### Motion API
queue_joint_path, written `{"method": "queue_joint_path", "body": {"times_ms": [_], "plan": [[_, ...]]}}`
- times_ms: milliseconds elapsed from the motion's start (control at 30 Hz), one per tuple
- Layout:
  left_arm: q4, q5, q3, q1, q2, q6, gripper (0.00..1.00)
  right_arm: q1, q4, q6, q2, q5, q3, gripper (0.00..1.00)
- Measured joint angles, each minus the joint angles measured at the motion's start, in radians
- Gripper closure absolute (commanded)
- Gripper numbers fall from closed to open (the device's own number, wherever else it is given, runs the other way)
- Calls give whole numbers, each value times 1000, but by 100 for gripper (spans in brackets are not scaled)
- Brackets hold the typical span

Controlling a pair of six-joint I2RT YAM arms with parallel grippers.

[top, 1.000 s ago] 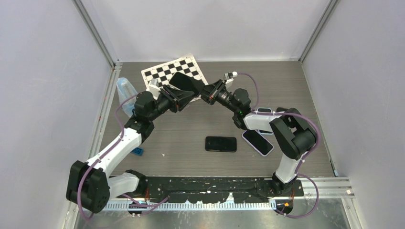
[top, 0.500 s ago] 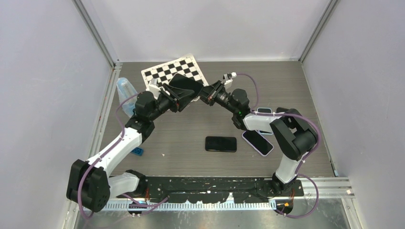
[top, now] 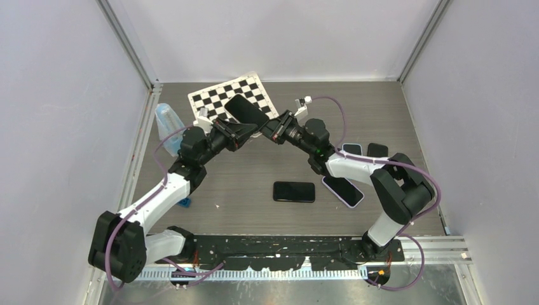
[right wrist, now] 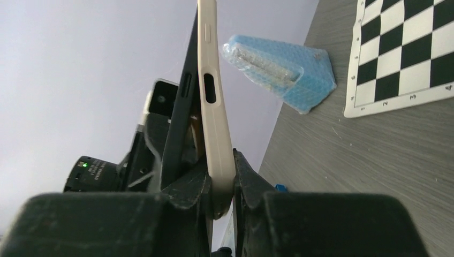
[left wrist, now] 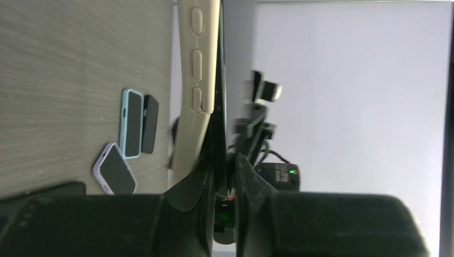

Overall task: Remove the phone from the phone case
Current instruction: Remove the phone case from the phone.

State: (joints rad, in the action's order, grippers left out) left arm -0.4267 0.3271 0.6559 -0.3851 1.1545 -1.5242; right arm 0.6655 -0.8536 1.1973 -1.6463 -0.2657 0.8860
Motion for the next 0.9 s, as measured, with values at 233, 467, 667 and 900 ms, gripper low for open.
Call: {"method": "queue_joint_path", "body": {"times_ms": [233,467,667,900], "plan": [[-47,-4,-7,-1,-14,-21,100,-1,20,4,16,-10,-15,99],[-53,74,-9,0,-24,-20,100,-55,26,-15,70,-70,-52,99],[-42,286,61,14,-2,26,100,-157,108,-122,156,-63,-55,99],[4,422,93,21,29,124,100,-280,261,-178,221,62,-32,99]]}}
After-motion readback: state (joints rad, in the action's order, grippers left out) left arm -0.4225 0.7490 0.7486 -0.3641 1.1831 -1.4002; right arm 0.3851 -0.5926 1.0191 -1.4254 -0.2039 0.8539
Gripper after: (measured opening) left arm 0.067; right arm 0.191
